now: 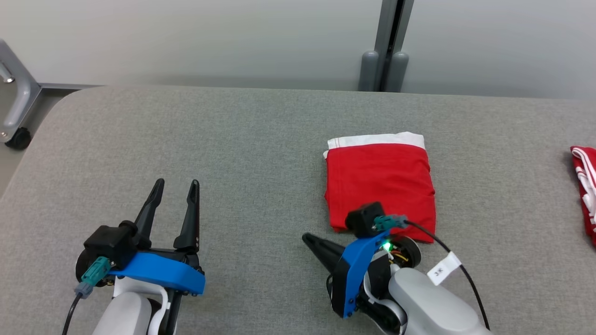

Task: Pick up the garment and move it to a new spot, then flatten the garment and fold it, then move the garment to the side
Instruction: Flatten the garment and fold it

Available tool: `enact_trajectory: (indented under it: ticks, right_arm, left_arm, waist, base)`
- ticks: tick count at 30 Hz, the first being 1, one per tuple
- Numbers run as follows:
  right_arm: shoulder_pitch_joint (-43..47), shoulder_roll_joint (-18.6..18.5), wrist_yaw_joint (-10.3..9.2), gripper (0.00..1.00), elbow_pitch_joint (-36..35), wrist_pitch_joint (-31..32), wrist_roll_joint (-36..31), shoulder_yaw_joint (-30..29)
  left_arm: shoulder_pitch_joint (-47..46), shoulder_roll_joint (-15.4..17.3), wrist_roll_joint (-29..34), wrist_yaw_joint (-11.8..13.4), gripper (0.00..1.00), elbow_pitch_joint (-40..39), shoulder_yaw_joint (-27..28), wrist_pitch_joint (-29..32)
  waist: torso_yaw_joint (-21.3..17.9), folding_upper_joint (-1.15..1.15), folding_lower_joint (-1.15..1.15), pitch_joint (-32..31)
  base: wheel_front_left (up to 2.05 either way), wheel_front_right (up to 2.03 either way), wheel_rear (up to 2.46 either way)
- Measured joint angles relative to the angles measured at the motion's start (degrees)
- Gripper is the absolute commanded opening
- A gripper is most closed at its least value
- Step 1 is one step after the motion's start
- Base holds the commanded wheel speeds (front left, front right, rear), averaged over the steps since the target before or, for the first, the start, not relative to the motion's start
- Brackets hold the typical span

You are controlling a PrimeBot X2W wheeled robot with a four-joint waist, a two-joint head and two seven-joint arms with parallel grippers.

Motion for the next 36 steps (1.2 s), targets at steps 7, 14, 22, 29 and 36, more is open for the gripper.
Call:
enact_trajectory:
  ticks: [7, 14, 22, 29, 36]
  right_arm:
    - [-0.01, -0.35, 0.0, 1.0, -3.33, -9.58, 0.49, -8.03]
    - [5.74, -5.36, 0.0, 1.0, -8.69, -13.16, -5.06, -21.48]
    - [16.09, -6.16, 0.0, 1.0, -19.93, -9.96, -14.57, -38.55]
    - [24.42, -4.03, 0.0, 1.0, -27.81, -8.17, -20.47, -43.72]
    - [27.23, -2.71, 0.0, 1.0, -31.04, -7.3, -24.48, -44.48]
  left_arm:
    - [1.58, -0.48, 0.29, 0.12, 1.0, -0.34, 2.32, 0.0]
    - [4.12, -0.53, 0.66, 0.25, 1.0, -1.16, 4.79, 0.0]
    - [7.26, -0.22, 1.03, 0.81, 1.0, -1.4, 7.45, -0.01]
    - [7.64, 0.2, 1.19, 1.47, 1.0, 1.83, 7.82, 0.0]
    - [7.15, 0.57, 1.26, 1.86, 1.0, 5.42, 7.71, 0.0]
  waist:
    - [-2.11, 0.0, 0.0, -1.38]
    - [-4.79, 0.0, 0.0, -3.06]
    - [-7.56, 0.0, 0.0, -4.77]
    - [-8.58, 0.0, 0.0, -6.38]
    - [-8.92, 0.0, -0.01, -7.51]
  base:
    - [0.0, 0.0, 0.0]
    - [0.0, 0.0, 0.0]
    - [0.0, 0.0, 0.0]
    - [0.0, 0.0, 0.0]
    - [0.0, 0.0, 0.0]
